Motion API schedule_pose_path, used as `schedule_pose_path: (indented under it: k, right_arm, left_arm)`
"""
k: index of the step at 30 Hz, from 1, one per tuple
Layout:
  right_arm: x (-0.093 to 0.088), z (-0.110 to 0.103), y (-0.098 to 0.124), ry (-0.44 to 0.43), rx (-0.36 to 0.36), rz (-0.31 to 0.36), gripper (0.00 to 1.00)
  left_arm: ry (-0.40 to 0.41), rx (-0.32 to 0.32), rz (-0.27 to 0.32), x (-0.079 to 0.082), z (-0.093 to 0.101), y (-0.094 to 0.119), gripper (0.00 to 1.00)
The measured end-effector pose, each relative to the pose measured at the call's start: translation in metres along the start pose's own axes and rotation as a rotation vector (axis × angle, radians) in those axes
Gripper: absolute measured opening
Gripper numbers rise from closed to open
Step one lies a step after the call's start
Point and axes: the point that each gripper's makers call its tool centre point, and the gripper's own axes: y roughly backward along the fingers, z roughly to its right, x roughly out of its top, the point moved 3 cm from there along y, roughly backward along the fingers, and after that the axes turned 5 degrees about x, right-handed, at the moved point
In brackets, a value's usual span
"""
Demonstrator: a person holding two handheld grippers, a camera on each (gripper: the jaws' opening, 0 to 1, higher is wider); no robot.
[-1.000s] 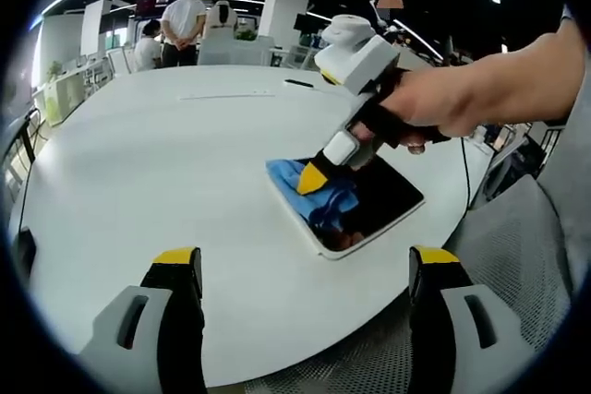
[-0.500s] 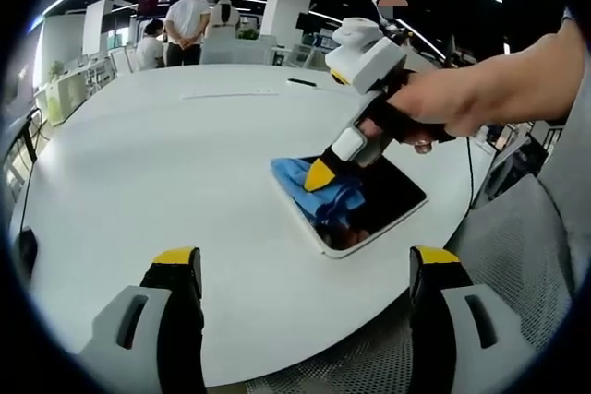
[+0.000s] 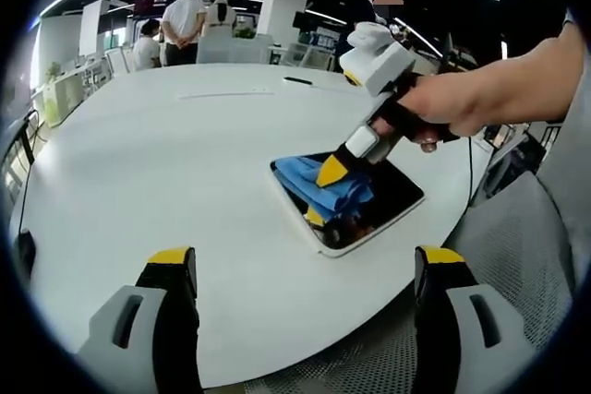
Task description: Wipe the mirror surface with the cleaning cloth until all visible marks leave the cleaned area.
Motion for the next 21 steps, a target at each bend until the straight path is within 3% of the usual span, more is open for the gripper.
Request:
schedule_pose_path:
  k: [21]
  right_arm:
    - [-0.012, 0.030, 0.013, -0.019, -0.032, 0.008, 0.00]
  left_arm:
    - [-0.004, -0.002, 0.001, 0.000, -0.001, 0.000, 0.99]
